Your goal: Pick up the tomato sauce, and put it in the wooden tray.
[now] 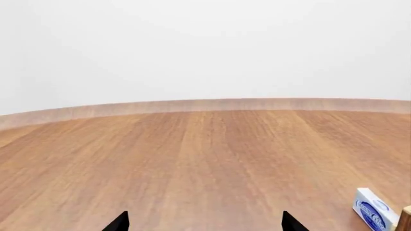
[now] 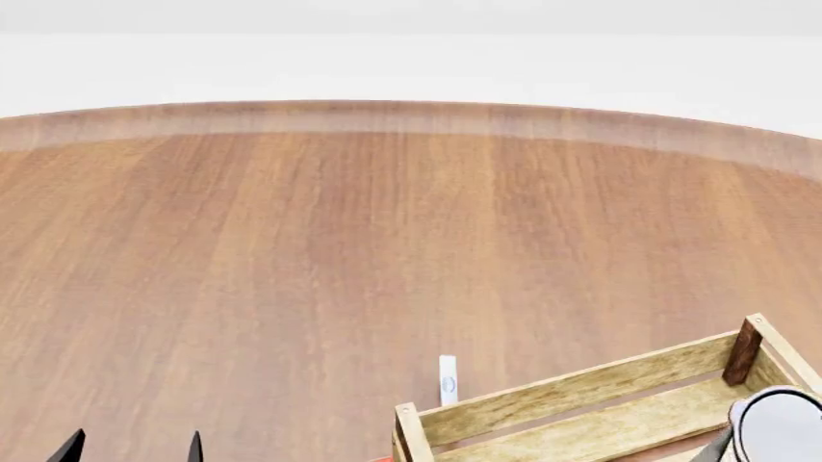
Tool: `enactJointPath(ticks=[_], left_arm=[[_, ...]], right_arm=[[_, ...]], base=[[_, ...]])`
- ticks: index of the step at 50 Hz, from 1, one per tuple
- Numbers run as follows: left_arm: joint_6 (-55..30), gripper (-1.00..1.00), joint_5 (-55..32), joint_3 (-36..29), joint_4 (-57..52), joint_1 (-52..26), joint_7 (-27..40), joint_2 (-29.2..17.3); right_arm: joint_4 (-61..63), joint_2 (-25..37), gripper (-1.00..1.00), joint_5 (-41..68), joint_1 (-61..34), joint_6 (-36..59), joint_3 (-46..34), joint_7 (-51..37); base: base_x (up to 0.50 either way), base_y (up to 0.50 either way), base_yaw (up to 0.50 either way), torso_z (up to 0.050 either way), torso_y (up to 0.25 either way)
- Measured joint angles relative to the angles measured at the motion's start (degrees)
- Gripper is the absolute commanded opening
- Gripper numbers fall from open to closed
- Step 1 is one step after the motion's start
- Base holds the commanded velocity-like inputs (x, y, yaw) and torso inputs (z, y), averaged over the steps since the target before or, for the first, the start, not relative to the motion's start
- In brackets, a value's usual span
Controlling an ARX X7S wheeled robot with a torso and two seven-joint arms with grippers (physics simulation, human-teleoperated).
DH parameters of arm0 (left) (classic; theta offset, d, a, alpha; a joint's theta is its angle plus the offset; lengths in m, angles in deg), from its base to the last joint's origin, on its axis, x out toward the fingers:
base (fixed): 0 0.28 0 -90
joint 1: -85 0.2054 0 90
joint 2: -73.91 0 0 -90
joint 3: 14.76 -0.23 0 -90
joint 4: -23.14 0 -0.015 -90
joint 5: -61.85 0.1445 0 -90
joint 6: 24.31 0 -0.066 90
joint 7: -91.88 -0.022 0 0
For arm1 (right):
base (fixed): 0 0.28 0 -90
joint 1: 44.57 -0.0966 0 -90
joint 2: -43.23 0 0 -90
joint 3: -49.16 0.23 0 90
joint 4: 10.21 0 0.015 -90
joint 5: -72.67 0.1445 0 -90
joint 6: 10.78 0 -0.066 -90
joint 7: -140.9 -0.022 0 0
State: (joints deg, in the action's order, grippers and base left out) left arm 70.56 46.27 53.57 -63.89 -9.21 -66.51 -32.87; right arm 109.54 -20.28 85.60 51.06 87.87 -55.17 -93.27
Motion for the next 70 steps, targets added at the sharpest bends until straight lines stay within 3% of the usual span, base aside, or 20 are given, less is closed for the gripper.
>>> enactJointPath(ticks=[43,70], left_arm=[[-0.3,1.00,-0.4,-0.6,-0.5,-0.2,0.6,-0.4],[-0.4,1.00,-0.7,-1.0,-0.8,-0.1,0.9,-0.8]], right_arm=[[-16.4,-0.3,-1.00,5.7,-19.6,13.5,3.4,2.3],[-31.4,-3.7,-1.00,5.3,-30.4,13.7,1.3,5.0]], base=[[0.00,0.00,0.00,0.000,0.000],[0.00,0.00,0.00,0.000,0.000]])
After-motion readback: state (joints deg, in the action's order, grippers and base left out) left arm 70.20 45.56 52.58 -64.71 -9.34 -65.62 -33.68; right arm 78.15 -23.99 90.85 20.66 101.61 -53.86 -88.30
